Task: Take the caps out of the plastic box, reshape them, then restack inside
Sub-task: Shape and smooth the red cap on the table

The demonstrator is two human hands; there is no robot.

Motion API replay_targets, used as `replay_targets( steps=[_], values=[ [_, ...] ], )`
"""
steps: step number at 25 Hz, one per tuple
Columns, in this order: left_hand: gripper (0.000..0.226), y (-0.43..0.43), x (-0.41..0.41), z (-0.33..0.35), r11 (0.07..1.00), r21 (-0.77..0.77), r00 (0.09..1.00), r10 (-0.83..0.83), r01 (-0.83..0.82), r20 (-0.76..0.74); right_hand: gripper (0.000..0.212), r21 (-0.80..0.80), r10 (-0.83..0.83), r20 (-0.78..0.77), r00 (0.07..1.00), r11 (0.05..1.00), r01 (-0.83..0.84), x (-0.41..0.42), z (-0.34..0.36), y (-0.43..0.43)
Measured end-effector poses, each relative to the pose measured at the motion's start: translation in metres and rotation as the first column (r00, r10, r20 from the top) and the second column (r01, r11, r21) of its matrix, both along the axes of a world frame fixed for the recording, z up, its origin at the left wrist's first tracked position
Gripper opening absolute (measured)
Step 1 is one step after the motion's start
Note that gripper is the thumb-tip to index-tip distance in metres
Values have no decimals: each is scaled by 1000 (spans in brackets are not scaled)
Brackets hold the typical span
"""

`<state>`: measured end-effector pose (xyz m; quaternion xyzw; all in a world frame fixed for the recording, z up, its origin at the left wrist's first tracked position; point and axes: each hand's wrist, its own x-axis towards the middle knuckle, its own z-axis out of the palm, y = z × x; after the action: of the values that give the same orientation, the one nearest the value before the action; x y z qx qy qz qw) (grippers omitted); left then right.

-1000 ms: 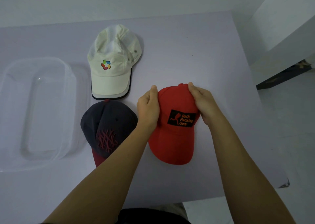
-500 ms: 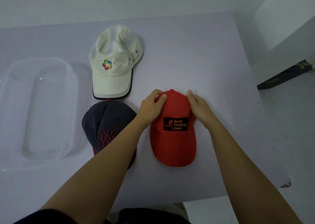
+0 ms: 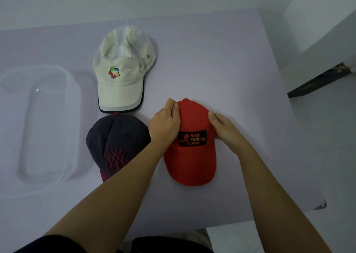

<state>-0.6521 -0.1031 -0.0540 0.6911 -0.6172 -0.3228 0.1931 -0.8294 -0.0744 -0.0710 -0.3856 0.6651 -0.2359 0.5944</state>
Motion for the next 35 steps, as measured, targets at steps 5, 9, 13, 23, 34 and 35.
replay_targets(
  steps=[5,9,13,23,34,35],
  values=[
    [26,-4,-2,2,999,-42,995,-9,14,103,55,-20,-171,50,984,985,172,5,-8,3],
    [26,-2,2,-1,999,14,994,50,-51,94,25,-238,-164,-101,981,962,137,-3,-4,5],
    [27,2,0,0,997,-59,999,50,-50,-12,22,-248,5,-136,991,968,-39,-18,-2,8],
    [26,5,0,-5,992,-121,994,31,-44,-108,15,-220,188,21,982,959,-179,-6,12,7],
    [27,5,-1,-4,995,-85,994,51,-59,-97,19,-269,181,-100,978,942,-201,3,11,4],
    [26,5,-1,-3,993,-97,993,59,-69,-107,27,-256,194,-100,976,943,-213,4,11,5]
  ],
)
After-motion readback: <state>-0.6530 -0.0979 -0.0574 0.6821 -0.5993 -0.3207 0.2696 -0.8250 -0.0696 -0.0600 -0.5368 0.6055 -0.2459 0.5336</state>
